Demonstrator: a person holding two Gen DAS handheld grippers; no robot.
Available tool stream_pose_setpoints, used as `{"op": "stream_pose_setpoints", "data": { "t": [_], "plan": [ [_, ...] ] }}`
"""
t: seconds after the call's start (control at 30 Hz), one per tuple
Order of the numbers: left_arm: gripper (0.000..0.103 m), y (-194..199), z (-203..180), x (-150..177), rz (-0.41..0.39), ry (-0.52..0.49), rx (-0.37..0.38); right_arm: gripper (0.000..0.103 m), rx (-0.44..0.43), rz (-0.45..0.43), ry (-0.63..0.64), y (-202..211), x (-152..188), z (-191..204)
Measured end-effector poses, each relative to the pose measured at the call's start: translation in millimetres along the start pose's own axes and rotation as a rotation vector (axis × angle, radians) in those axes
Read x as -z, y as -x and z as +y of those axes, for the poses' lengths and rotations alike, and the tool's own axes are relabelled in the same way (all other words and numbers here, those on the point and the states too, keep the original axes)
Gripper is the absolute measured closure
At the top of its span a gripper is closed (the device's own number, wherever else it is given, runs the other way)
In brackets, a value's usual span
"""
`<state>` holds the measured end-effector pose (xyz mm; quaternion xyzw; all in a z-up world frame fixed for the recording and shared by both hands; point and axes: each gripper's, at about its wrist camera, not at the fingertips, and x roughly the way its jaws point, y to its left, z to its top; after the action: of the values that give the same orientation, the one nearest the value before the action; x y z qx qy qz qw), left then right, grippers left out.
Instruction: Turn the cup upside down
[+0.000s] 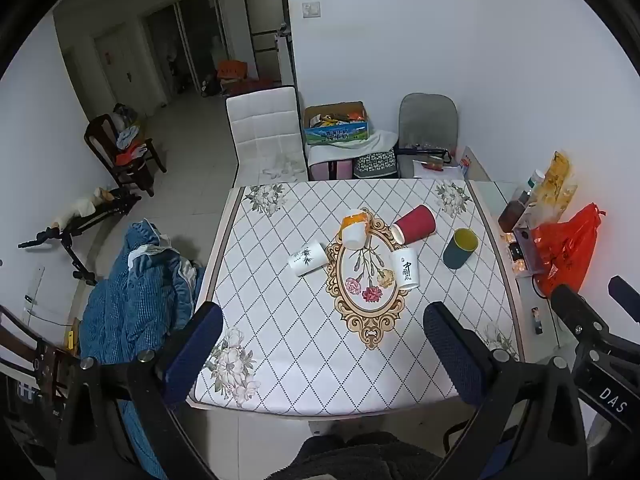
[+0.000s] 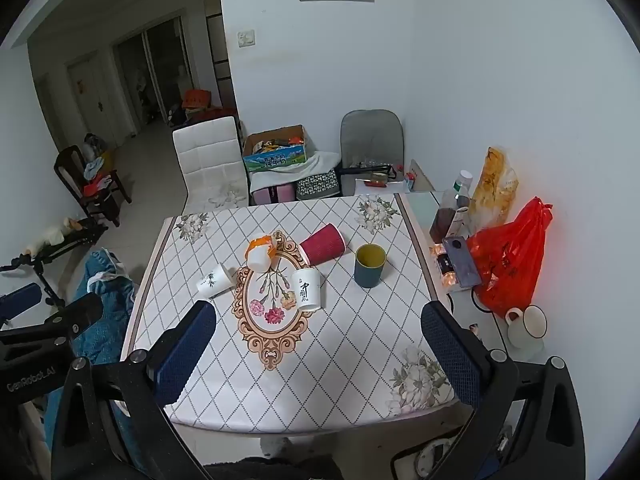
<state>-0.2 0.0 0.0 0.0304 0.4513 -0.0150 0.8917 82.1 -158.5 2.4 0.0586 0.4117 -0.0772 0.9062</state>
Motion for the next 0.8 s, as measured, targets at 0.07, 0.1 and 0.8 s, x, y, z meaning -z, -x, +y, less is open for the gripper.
{"op": "stream_pose_setpoints", "data": {
  "t": [0.07,0.1,0.8],
  "plan": [
    [0.000,-0.1,-0.1,-0.2,0.003,-0.001,-0.004,0.000,-0.004,0.006,-0.002,-0.2,-0.2,-0.3],
    [0.000,-0.2,-0.2,-0.4,0.004,-0.001,-0.003,0.000,-0.002,0.006,-0.002,-0.2,-0.2,-0.2],
    [0.000,6.1,-2.9,-7.6,-0.022,-0.009,-0.006,0.000,-0.005,0.003,-0.006,-1.8,3.8,0.3]
  ]
}}
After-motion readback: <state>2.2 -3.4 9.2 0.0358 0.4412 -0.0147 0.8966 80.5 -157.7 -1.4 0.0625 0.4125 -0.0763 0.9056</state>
